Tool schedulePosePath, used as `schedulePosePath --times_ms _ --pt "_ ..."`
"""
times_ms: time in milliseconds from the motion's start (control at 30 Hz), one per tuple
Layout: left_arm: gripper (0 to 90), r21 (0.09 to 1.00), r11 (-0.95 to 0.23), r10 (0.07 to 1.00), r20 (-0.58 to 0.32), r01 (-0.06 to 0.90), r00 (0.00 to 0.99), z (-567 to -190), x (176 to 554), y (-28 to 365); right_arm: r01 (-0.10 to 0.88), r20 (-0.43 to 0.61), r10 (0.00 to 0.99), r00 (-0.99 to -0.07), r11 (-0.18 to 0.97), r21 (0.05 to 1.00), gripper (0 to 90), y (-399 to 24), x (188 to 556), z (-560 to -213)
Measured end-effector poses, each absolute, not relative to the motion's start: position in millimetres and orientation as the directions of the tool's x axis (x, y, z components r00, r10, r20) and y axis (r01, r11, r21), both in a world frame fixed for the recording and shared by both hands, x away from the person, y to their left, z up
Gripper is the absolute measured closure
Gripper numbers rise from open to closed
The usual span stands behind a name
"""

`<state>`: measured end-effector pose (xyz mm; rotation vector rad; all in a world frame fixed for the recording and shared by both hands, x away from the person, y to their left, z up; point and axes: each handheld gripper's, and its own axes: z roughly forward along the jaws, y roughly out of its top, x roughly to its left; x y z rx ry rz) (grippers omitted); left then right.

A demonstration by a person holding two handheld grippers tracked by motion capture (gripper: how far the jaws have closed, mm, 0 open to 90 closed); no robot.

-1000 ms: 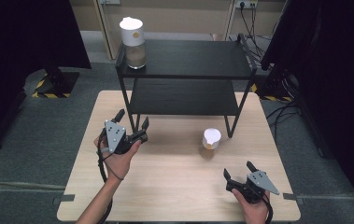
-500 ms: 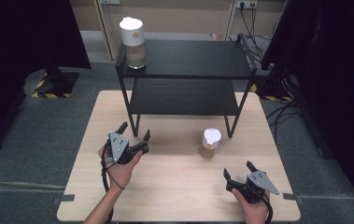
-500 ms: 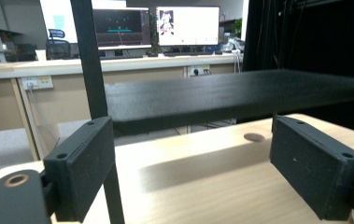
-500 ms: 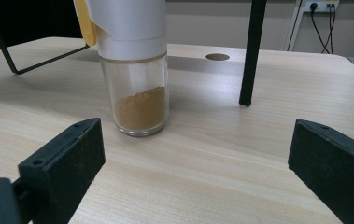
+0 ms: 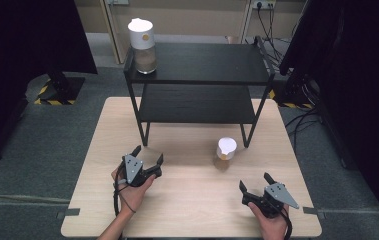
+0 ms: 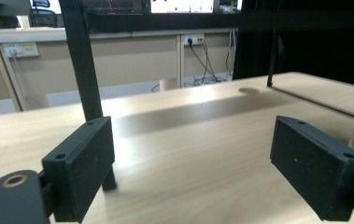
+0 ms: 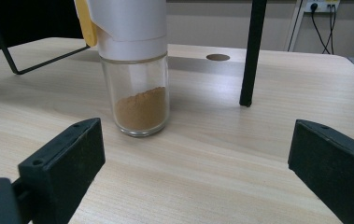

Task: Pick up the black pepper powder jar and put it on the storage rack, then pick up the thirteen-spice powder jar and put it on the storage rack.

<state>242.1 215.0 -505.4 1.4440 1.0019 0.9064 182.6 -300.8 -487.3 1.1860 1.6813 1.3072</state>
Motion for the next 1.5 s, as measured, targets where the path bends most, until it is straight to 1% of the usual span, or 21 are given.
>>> schedulePosePath --times_ms 200,567,1067,1267,1367,1500 --pt "12.6 0.989 -0.036 0.942 -0.013 0.140 0.335 -511.3 242.5 215.5 0.245 0.018 0.937 -0.348 0.072 0.967 4.1 -301.8 182.8 -487.4" --pt "12.2 0.990 -0.044 0.943 -0.004 0.136 0.332 -511.6 241.4 213.9 0.238 0.011 0.937 -0.349 0.077 0.968 4.1 -301.0 181.9 -488.2" --pt "11.3 0.990 -0.029 0.942 -0.019 0.138 0.336 -512.1 242.1 216.5 0.244 0.029 0.938 -0.346 0.060 0.968 3.7 -303.3 182.7 -488.2" --pt "11.0 0.989 -0.018 0.941 -0.032 0.145 0.336 -511.7 242.7 217.9 0.223 0.032 0.936 -0.351 0.051 0.973 3.8 -300.6 183.0 -485.0" --pt "10.9 0.989 -0.029 0.941 -0.021 0.142 0.338 -511.5 242.6 217.0 0.204 0.029 0.932 -0.362 0.049 0.978 3.8 -296.5 184.4 -480.0" --pt "11.0 0.989 -0.034 0.940 -0.018 0.144 0.340 -511.0 243.1 216.7 0.192 0.032 0.925 -0.379 0.045 0.980 4.1 -288.7 192.9 -473.9"
